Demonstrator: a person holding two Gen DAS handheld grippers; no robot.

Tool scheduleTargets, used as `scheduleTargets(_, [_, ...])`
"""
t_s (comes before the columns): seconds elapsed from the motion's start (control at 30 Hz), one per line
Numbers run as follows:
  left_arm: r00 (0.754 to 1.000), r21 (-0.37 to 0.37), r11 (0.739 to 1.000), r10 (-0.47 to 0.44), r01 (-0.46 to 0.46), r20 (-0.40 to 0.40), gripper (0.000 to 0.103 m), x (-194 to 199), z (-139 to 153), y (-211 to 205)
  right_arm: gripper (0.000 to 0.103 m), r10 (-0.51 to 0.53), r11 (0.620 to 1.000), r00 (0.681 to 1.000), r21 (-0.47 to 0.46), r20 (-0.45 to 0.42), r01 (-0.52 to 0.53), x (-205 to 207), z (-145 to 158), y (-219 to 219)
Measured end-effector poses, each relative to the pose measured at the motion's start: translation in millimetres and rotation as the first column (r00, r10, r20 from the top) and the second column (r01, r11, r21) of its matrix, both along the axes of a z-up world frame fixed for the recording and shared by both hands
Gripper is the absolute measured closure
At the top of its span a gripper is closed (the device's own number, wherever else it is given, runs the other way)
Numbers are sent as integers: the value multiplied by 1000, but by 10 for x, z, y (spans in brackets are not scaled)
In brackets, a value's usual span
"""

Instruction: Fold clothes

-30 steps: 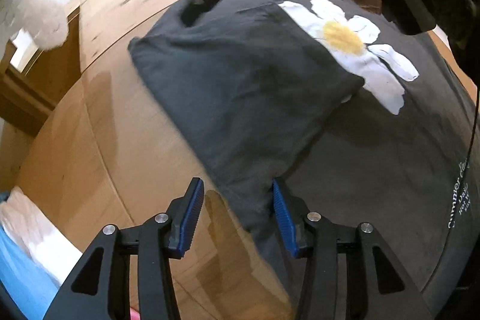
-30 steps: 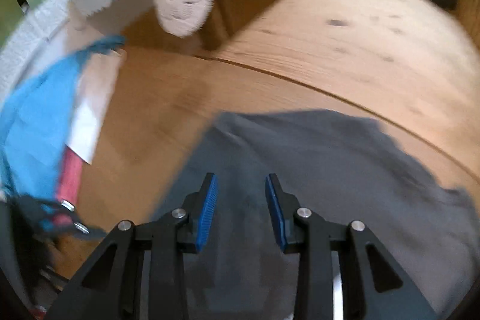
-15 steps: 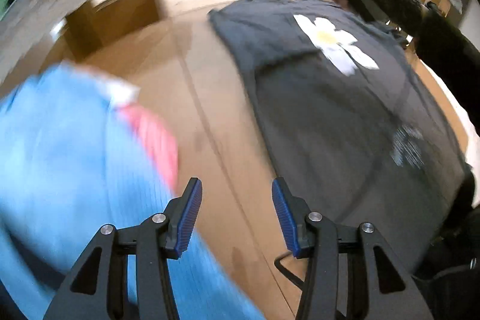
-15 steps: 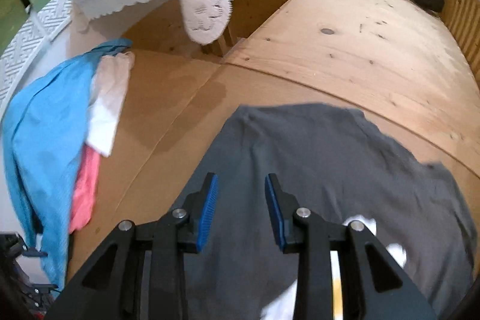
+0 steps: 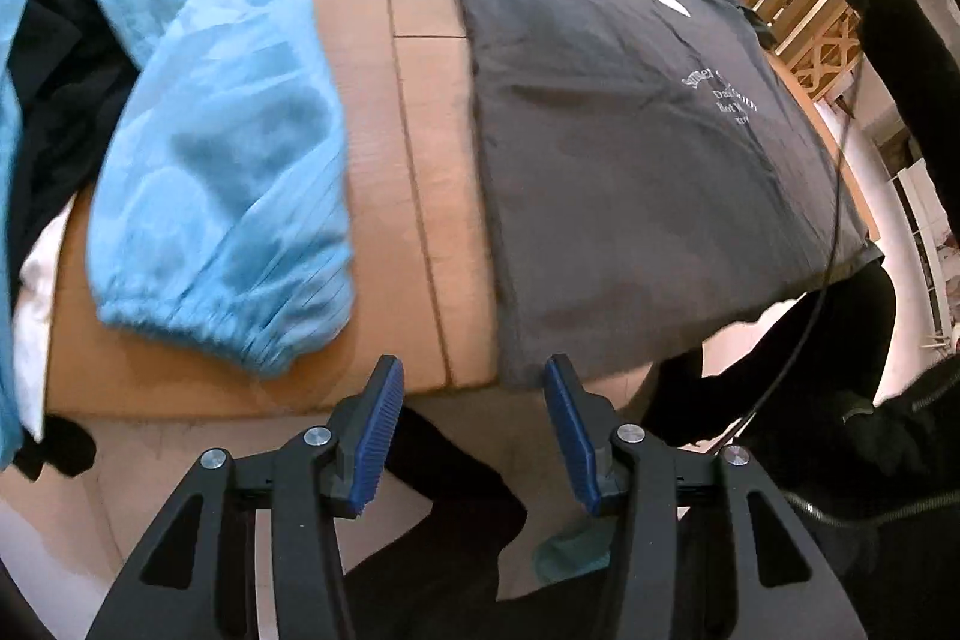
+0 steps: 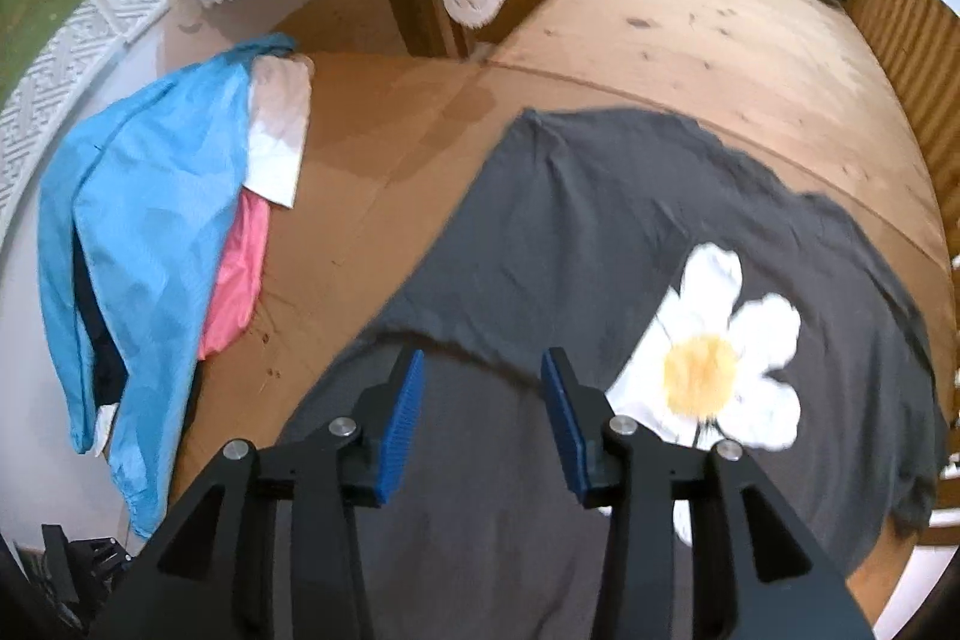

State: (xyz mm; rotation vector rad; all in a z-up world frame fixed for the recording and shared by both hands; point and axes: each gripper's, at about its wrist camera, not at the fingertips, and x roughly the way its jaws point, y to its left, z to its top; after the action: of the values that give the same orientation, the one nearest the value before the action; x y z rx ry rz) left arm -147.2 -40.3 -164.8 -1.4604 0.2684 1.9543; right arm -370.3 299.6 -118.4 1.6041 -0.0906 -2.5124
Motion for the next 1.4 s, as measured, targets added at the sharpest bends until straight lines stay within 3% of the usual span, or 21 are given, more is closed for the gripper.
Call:
scheduleTargets(0.07, [1000, 21, 1000, -19, 19, -2, 54, -7, 1, 59, 63, -17, 1000, 1000, 25, 14, 17, -11, -19, -19])
scheduleTargets(0.13, [999, 36, 999, -36, 36, -1, 43, -18, -2, 120, 63, -28, 999, 999, 16, 19, 28, -52, -13, -27])
scheduleTargets(0.2, [999, 38, 999, -33, 33, -4, 41, -14, -8, 143, 63, -32, 999, 999, 3, 20, 32, -149, -5, -59])
scheduleTargets(0.27, [1000, 35, 999, -24, 24, -7, 43, -6, -15, 156, 61, -35, 999, 999, 1, 23, 35, -282, -31, -114])
scheduleTargets(0.33, [1000, 3, 1000, -4, 4, -27, 59, -12, -30, 171, 60, -38, 999, 999, 8, 29, 37, -449, -89, -192])
scheduleTargets(0.5, [996, -32, 998, 51, -54, -78, 60, 30, 9, 178, 60, -52, 999, 997, 8, 51, 52, -860, -268, -357])
scheduleTargets(0.73, [999, -30, 999, 22, -23, -35, 58, 73, -19, 221, 60, -81, 996, 990, 33, 112, 78, -1273, -676, -510])
scheduleTargets(0.97, [1000, -39, 999, -5, 5, -7, 58, 43, -14, 312, 60, -81, 995, 988, 63, 132, 74, -1344, -777, -519])
scheduleTargets(1.07, [1000, -47, 999, -20, 20, -15, 69, 75, -23, 351, 60, -83, 995, 988, 62, 128, 76, -1363, -748, -485])
scheduleTargets(1.1, [1000, -36, 999, -21, 21, -15, 99, 81, -23, 343, 60, -82, 996, 988, 56, 127, 76, -1374, -734, -477])
scheduleTargets(1.4, [999, 79, 996, -29, 31, -17, 100, 60, 83, 388, 60, -93, 994, 988, 70, 121, 85, -1595, -657, -482])
